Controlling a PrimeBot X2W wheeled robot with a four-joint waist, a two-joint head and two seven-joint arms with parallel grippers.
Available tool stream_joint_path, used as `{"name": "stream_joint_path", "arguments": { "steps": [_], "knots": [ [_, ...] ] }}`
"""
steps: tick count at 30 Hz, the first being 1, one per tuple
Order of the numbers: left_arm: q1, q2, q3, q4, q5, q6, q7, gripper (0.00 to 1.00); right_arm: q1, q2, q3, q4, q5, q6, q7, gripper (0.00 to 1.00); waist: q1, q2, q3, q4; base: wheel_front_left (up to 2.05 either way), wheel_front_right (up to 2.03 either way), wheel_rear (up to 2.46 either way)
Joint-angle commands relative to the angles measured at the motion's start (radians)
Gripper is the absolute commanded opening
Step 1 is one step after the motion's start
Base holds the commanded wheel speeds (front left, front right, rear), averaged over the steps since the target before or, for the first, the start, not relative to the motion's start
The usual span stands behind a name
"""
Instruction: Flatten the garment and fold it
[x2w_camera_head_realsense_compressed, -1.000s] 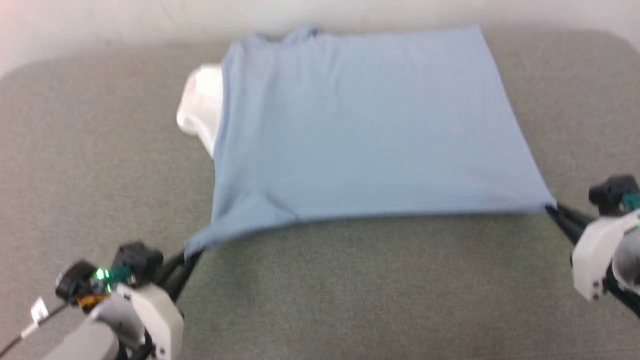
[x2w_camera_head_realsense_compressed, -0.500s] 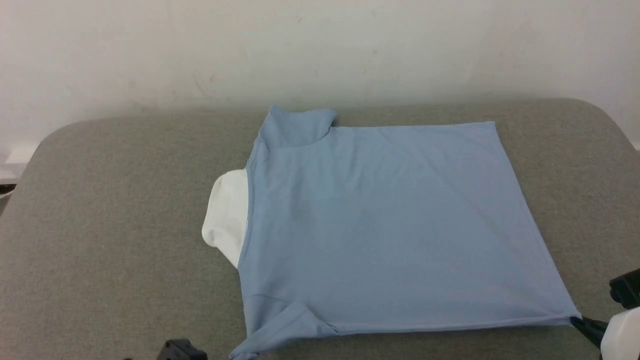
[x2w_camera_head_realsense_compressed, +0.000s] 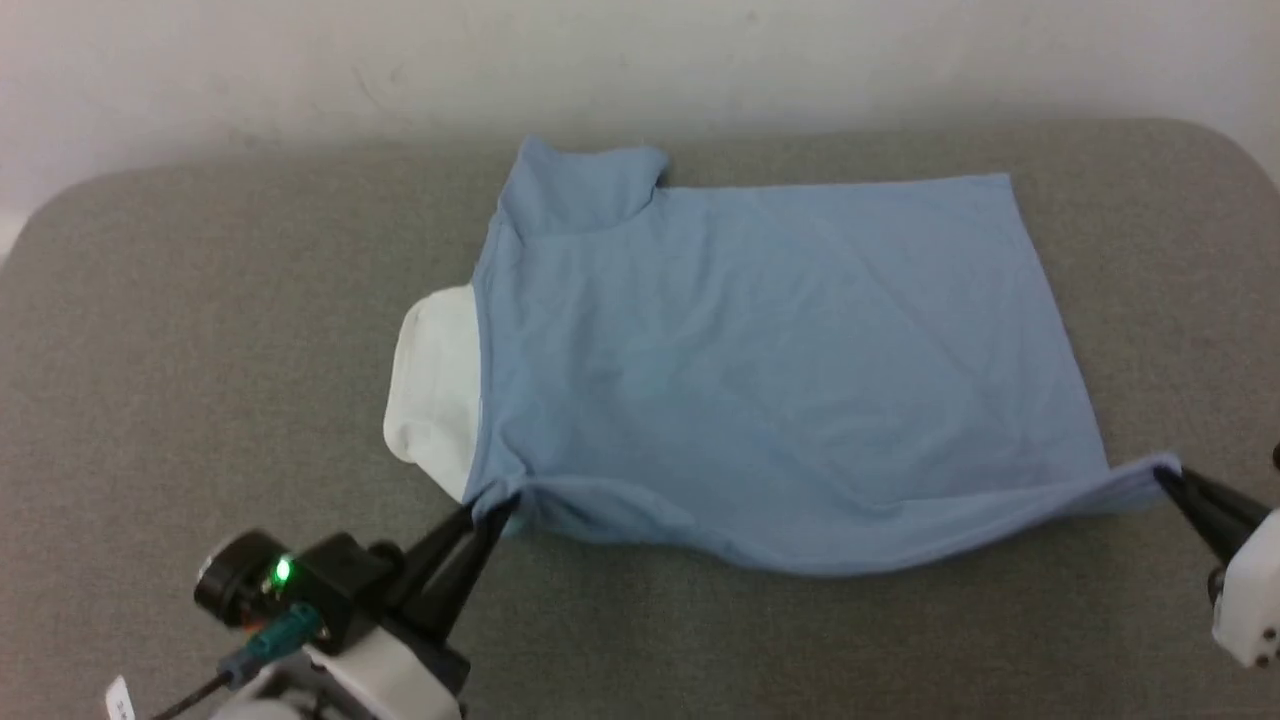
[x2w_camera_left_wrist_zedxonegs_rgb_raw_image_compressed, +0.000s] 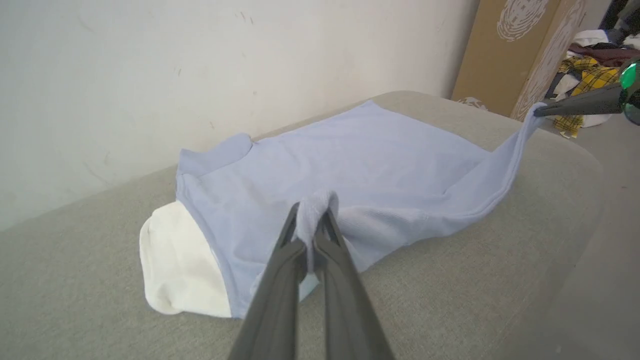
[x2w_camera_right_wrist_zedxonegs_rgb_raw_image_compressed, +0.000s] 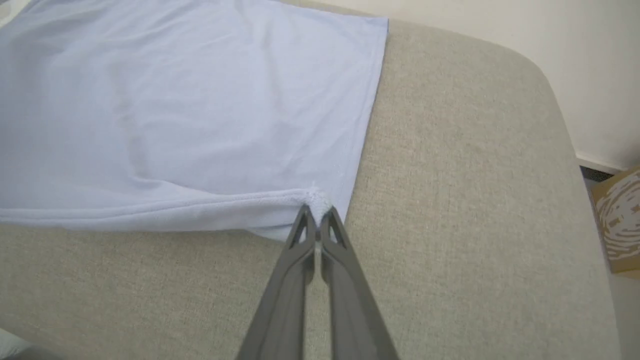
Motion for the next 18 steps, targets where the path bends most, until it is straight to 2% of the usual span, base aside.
{"name": "stream_joint_path", "arguments": {
  "steps": [1,10,18],
  "knots": [
    [-0.04,-0.013,0.013,0.003,0.013,0.006,-0.013,0.0,-0.033,0.016,-0.02,-0.011,-0.014,-0.002,-0.01,0.0,-0.0002,-0.0001,0.072,-0.004,0.0,0.0,0.0],
    [-0.258,-0.073,0.086,0.107,0.029,-0.004,-0.044,0.0,-0.197,0.068,-0.075,0.026,-0.073,-0.002,0.022,0.0,-0.0002,-0.0001,0.223,-0.001,0.0,0.0,0.0],
    [-0.412,-0.139,0.061,0.297,0.035,-0.052,-0.008,0.0,-0.353,0.109,-0.031,0.15,-0.134,-0.002,0.038,0.0,-0.0002,-0.0001,0.305,0.01,0.0,0.0,0.0]
  ]
}}
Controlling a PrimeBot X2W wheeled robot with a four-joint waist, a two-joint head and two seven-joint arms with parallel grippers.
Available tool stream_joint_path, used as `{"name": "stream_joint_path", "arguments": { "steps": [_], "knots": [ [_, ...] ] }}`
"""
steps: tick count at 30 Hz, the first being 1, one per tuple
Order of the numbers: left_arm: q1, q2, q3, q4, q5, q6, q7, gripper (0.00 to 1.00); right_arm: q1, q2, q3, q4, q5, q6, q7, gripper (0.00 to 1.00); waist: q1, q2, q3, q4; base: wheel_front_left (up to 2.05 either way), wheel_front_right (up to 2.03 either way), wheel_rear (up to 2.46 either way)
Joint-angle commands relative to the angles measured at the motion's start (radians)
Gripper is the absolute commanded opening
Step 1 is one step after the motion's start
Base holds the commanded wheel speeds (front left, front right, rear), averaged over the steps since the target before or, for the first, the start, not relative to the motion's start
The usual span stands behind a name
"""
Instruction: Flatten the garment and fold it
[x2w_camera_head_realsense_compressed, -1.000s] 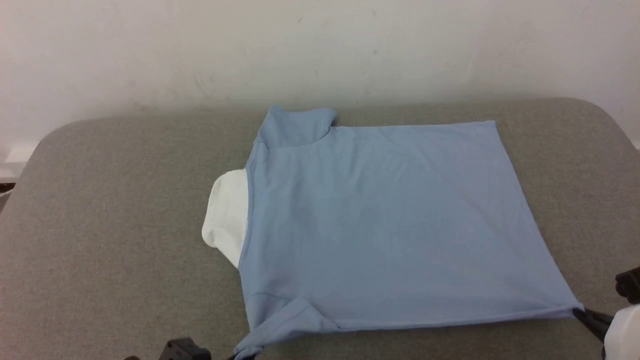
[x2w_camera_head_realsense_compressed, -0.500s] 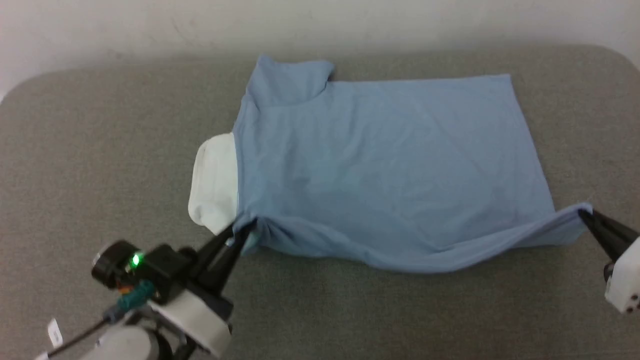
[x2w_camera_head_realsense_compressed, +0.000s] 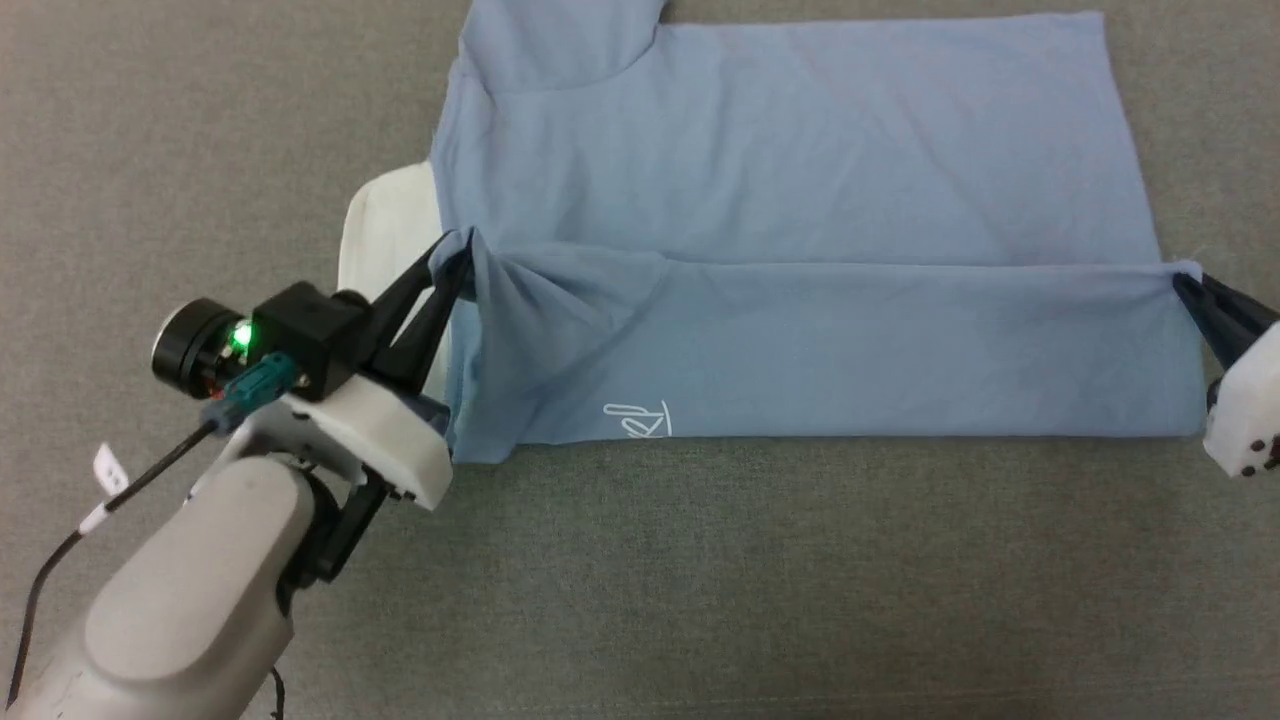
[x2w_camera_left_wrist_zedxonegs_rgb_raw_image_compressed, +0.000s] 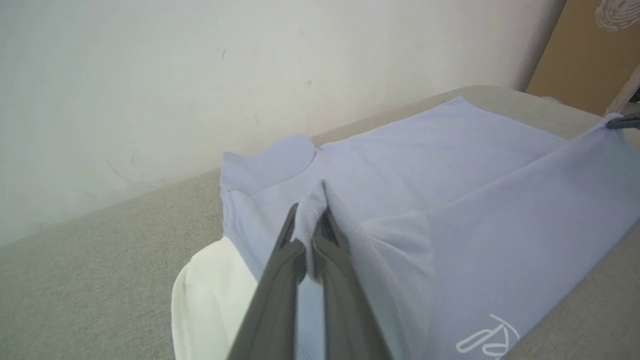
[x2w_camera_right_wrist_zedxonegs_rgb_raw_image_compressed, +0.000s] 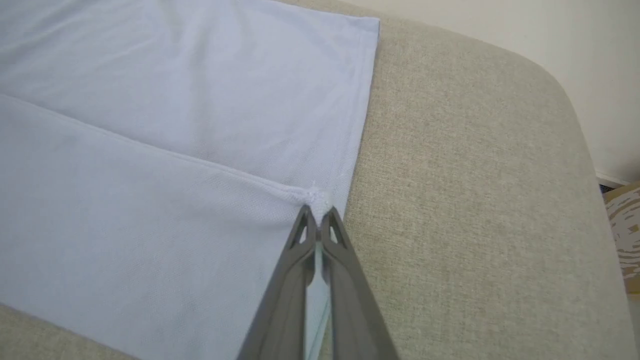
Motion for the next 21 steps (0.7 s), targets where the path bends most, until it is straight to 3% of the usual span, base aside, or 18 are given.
{"name": "stream_joint_path", "arguments": {
  "steps": [1,5,12,13,14,15,16,21],
  "knots": [
    [-0.034,-0.014,-0.012,0.042,0.014,-0.01,0.011,0.0,-0.036,0.009,0.016,0.024,-0.018,-0.002,-0.003,0.0,-0.0003,-0.0001,0.051,0.009,0.0,0.0,0.0],
    [-0.088,-0.057,-0.022,0.159,0.023,-0.012,0.007,0.0,-0.095,0.027,0.048,0.099,-0.047,-0.002,-0.02,0.0,-0.0003,-0.0001,0.069,0.013,0.0,0.0,0.0],
    [-0.146,-0.128,-0.003,0.362,0.027,0.029,-0.055,0.0,-0.15,0.066,0.104,0.209,-0.056,-0.002,-0.072,0.0,-0.0003,-0.0001,0.059,0.014,0.0,0.0,0.0],
    [-0.148,-0.137,0.001,0.388,0.023,0.032,-0.064,0.28,-0.153,0.071,0.108,0.222,-0.053,-0.002,-0.084,0.24,-0.0003,-0.0001,0.053,0.014,0.0,0.0,0.0],
    [-0.152,-0.143,0.003,0.412,0.023,0.036,-0.073,0.91,-0.155,0.075,0.112,0.233,-0.049,-0.002,-0.095,0.83,-0.0003,-0.0001,0.045,0.014,0.0,0.0,0.0],
    [-0.152,-0.143,0.003,0.412,0.023,0.036,-0.073,0.91,-0.155,0.075,0.112,0.233,-0.049,-0.002,-0.095,0.83,-0.0003,-0.0001,0.045,0.014,0.0,0.0,0.0],
    [-0.154,-0.148,0.006,0.435,0.023,0.04,-0.081,1.0,-0.157,0.079,0.116,0.244,-0.044,-0.002,-0.106,1.0,-0.0003,-0.0001,0.037,0.013,0.0,0.0,0.0],
    [-0.138,-0.178,0.029,0.497,-0.001,0.054,-0.112,1.0,-0.143,0.082,0.135,0.277,-0.014,-0.002,-0.153,1.0,-0.0003,-0.0001,-0.028,0.013,0.0,0.0,0.0]
  ]
}}
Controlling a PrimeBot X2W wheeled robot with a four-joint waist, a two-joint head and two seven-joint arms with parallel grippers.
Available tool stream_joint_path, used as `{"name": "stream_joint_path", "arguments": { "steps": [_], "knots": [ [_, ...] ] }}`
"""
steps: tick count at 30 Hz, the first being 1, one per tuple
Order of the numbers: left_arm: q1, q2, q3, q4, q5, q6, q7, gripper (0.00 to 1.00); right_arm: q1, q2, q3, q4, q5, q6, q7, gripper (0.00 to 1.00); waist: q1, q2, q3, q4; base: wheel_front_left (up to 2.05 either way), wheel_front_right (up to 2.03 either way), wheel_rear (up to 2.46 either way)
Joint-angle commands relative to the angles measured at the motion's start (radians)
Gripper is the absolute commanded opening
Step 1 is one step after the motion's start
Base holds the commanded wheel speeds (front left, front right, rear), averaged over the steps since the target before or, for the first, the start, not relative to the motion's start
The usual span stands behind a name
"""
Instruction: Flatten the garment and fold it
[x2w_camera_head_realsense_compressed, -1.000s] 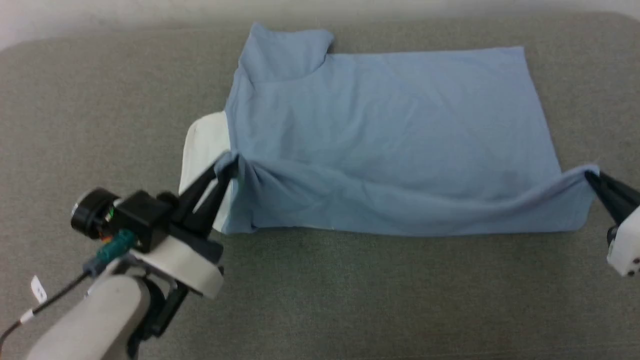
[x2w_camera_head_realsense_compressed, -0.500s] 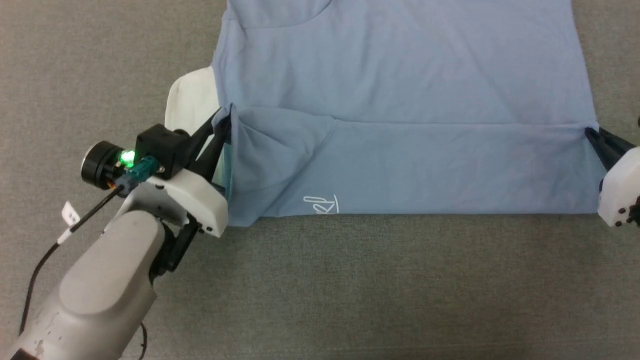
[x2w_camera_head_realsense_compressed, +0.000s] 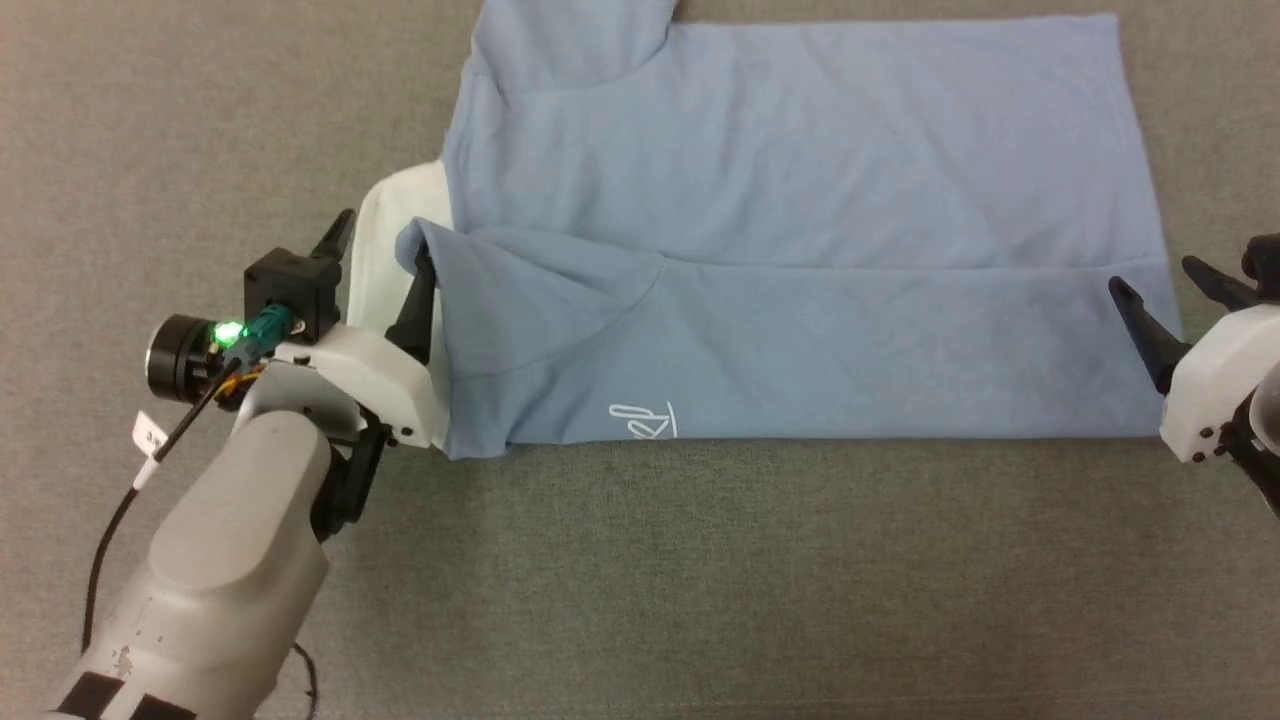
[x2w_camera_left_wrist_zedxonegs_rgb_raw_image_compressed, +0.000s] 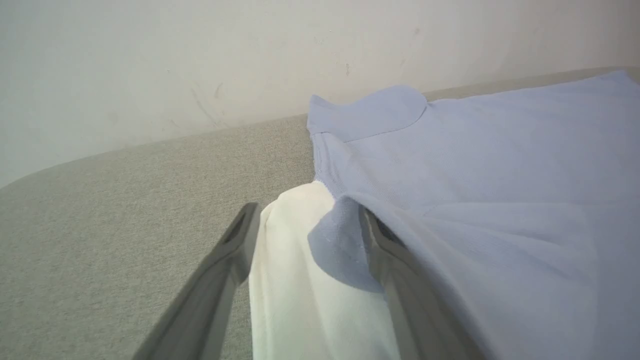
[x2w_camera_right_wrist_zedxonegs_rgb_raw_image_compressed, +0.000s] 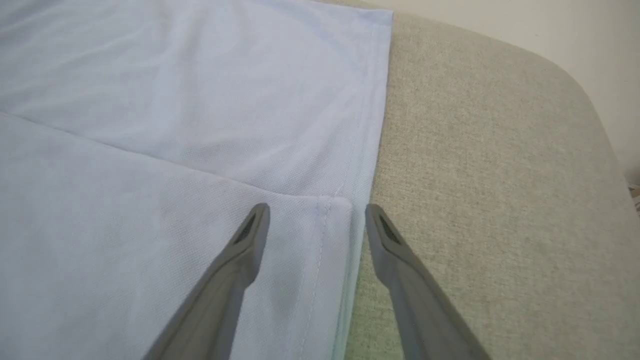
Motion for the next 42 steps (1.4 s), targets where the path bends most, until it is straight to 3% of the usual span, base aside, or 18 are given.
{"name": "stream_joint_path", "arguments": {
  "steps": [1,5,11,21,33,37,40,41,42],
  "knots": [
    [0.01,-0.008,0.007,0.004,-0.007,0.009,-0.009,1.0,0.009,0.002,-0.001,0.005,0.007,-0.002,-0.009,1.0,0.0,0.0,-0.046,0.0,0.0,0.0,0.0],
    [0.072,-0.029,0.04,-0.027,-0.045,0.035,-0.02,1.0,0.051,0.008,-0.021,0.01,0.01,-0.002,-0.044,1.0,0.0,0.0,-0.113,0.0,0.0,0.0,0.0],
    [0.234,-0.033,0.086,-0.174,-0.11,0.121,-0.006,1.0,0.163,0.062,-0.12,-0.044,0.014,-0.002,-0.059,1.0,0.0,0.0,-0.184,-0.011,0.0,0.0,0.0],
    [0.466,-0.004,0.025,-0.458,-0.152,0.241,0.187,1.0,0.4,0.213,-0.369,-0.263,-0.085,-0.002,0.018,1.0,0.0,0.0,-0.199,-0.038,0.0,0.0,0.0],
    [0.425,0.017,0.029,-0.359,-0.12,0.352,0.278,1.0,0.518,0.334,-0.513,-0.566,-0.204,-0.002,0.178,1.0,0.0,0.0,-0.1,-0.101,0.0,0.0,0.0],
    [0.411,0.01,0.034,-0.316,-0.126,0.36,0.284,1.0,0.53,0.352,-0.531,-0.607,-0.215,-0.002,0.2,1.0,0.0,0.0,-0.073,-0.111,0.0,0.0,0.0],
    [0.41,0.007,0.015,-0.278,-0.139,0.34,0.323,1.0,0.535,0.361,-0.539,-0.623,-0.221,-0.002,0.206,1.0,0.0,0.0,-0.06,-0.111,0.0,0.0,0.0],
    [0.41,0.005,0.006,-0.267,-0.146,0.329,0.342,0.88,0.536,0.363,-0.542,-0.626,-0.223,-0.002,0.208,1.0,0.0,0.0,-0.058,-0.11,0.0,0.0,0.0],
    [0.41,0.001,0.0,-0.26,-0.154,0.318,0.353,0.32,0.536,0.365,-0.545,-0.629,-0.224,-0.002,0.209,1.0,0.0,0.0,-0.058,-0.109,0.0,0.0,0.0]
  ]
}}
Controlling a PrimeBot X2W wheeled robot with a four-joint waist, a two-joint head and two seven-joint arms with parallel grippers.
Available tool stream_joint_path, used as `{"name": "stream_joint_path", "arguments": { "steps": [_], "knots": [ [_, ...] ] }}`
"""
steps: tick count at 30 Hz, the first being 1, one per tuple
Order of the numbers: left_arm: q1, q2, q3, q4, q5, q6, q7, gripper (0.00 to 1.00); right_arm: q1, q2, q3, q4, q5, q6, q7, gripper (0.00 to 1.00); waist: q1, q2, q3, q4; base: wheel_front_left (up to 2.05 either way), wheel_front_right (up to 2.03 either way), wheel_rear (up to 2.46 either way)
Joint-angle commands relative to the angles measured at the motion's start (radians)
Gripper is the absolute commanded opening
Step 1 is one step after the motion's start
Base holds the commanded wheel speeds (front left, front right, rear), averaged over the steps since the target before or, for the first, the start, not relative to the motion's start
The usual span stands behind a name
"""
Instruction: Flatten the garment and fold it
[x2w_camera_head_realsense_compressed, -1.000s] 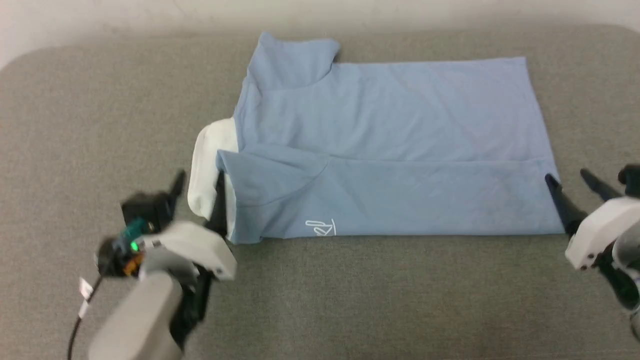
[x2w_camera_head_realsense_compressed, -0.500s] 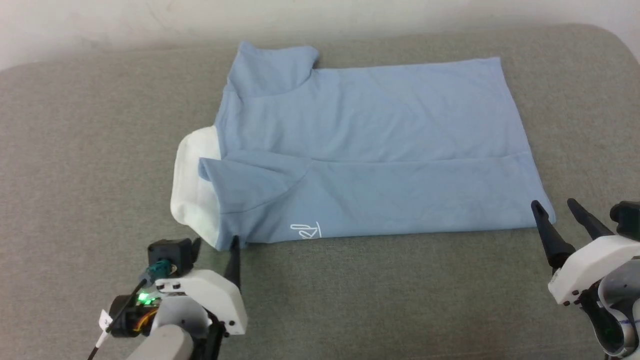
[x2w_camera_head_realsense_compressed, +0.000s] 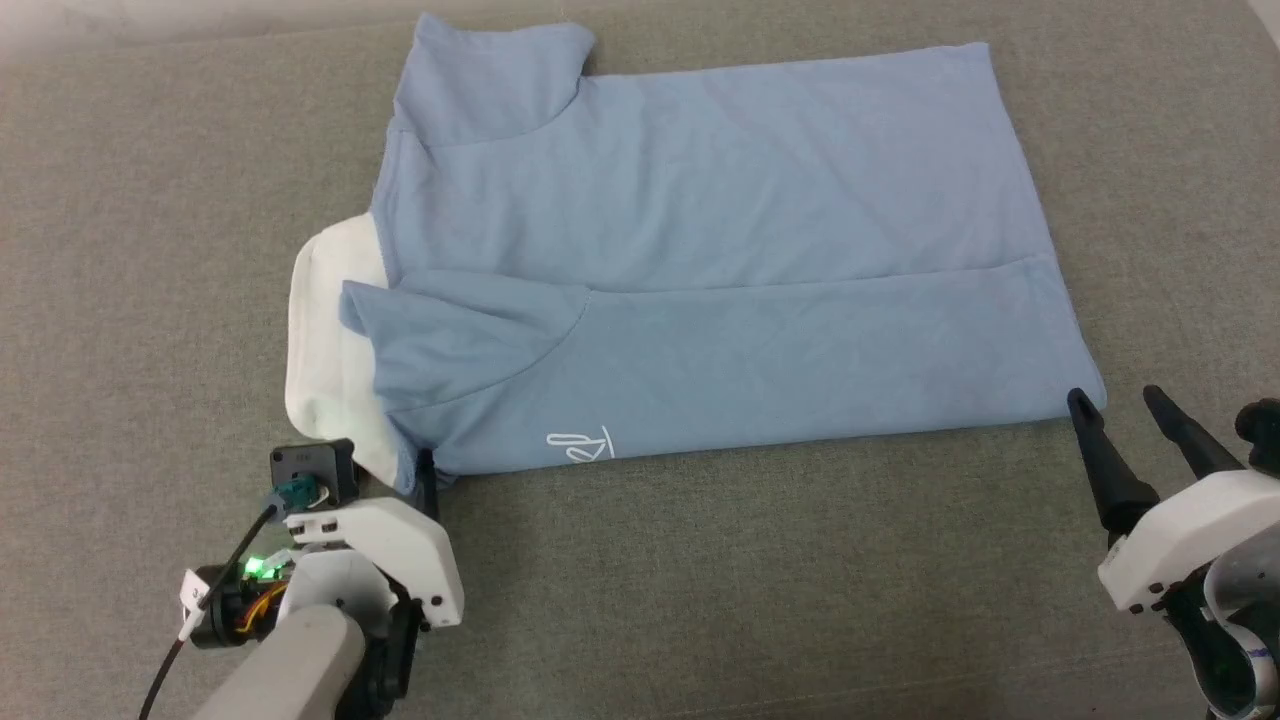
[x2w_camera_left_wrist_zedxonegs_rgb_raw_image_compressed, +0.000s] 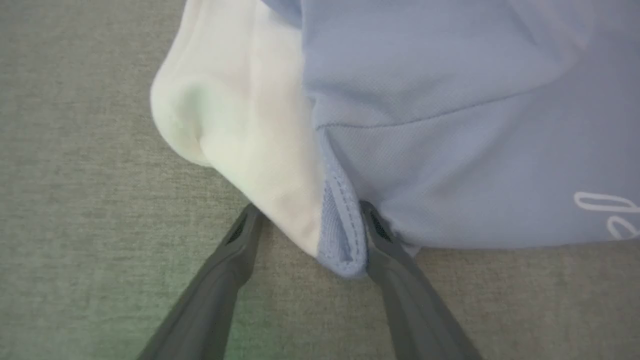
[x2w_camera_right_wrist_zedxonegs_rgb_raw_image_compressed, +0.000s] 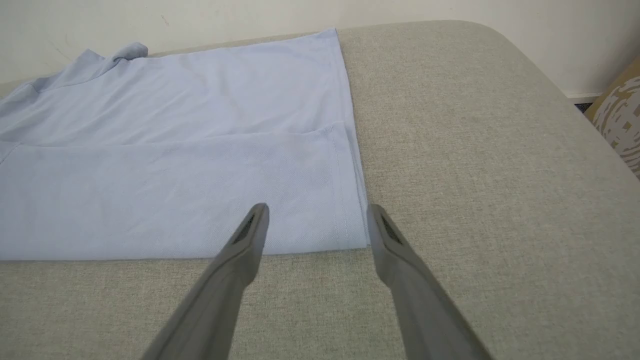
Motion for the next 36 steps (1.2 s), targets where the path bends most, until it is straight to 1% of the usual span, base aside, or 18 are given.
{"name": "stream_joint_path", "arguments": {
  "steps": [1,3,6,10,14,21,24,29,30,31,32,33,36],
  "knots": [
    [0.023,-0.016,-0.027,0.052,-0.024,-0.023,0.048,0.0,0.005,0.008,-0.005,-0.007,-0.009,-0.002,0.005,1.0,0.0002,0.0,0.004,0.0,0.0,0.0,0.0],
    [0.021,-0.025,-0.029,0.059,-0.033,-0.039,0.044,0.0,0.002,0.006,-0.014,-0.005,-0.016,-0.002,0.01,1.0,0.0002,0.0,-0.005,0.008,0.0,0.0,0.0],
    [0.02,-0.037,-0.021,0.059,-0.034,-0.048,0.004,0.0,-0.004,-0.003,-0.026,-0.002,-0.034,-0.002,0.022,1.0,0.0002,0.0,-0.028,0.025,0.0,0.0,0.0],
    [0.019,-0.041,-0.009,0.025,-0.021,-0.043,-0.057,0.0,-0.018,-0.014,-0.034,0.023,-0.065,-0.002,0.078,1.0,0.0002,0.0,-0.051,0.05,0.0,0.0,0.0],
    [0.012,-0.031,-0.004,-0.042,0.003,-0.035,-0.097,0.0,-0.054,-0.002,-0.061,0.068,-0.097,-0.002,0.152,1.0,0.0002,0.0,-0.053,0.077,0.0,0.0,0.0],
    [-0.003,-0.017,-0.023,-0.156,0.039,-0.021,-0.104,0.0,-0.154,-0.002,-0.1,0.2,-0.208,-0.002,0.248,1.0,0.0002,0.0,-0.013,0.119,0.0,0.0,0.0],
    [-0.008,-0.017,-0.033,-0.179,0.048,-0.02,-0.101,0.0,-0.19,-0.003,-0.11,0.271,-0.257,-0.002,0.262,1.0,0.0002,0.0,0.005,0.134,0.0,0.0,0.0],
    [-0.011,-0.021,-0.049,-0.184,0.052,-0.023,-0.094,0.0,-0.223,0.021,-0.123,0.37,-0.274,-0.002,0.262,1.0,0.0002,0.0,0.019,0.147,0.0,0.0,0.0],
    [-0.011,-0.02,-0.051,-0.182,0.052,-0.023,-0.092,0.0,-0.224,0.022,-0.119,0.387,-0.276,-0.002,0.262,0.87,0.0002,0.0,0.019,0.147,0.0,0.0,0.0],
    [-0.011,-0.02,-0.051,-0.182,0.052,-0.023,-0.092,0.0,-0.224,0.022,-0.119,0.387,-0.276,-0.002,0.262,0.87,0.0002,0.0,0.019,0.147,0.0,0.0,0.0],
    [-0.011,-0.02,-0.052,-0.18,0.053,-0.023,-0.091,0.0,-0.226,0.021,-0.117,0.399,-0.277,-0.002,0.256,0.4,0.0002,0.0,0.017,0.148,0.0,0.0,0.0],
    [-0.01,-0.018,-0.053,-0.178,0.053,-0.023,-0.091,0.0,-0.228,0.022,-0.12,0.409,-0.278,-0.002,0.247,0.0,0.0002,0.0,0.015,0.147,0.0,0.0,0.0],
    [-0.002,-0.009,-0.051,-0.168,0.048,-0.025,-0.088,0.0,-0.228,0.021,-0.131,0.422,-0.277,-0.002,0.217,0.0,0.0002,0.0,-0.009,0.141,0.0,0.0,0.0]
  ]
}}
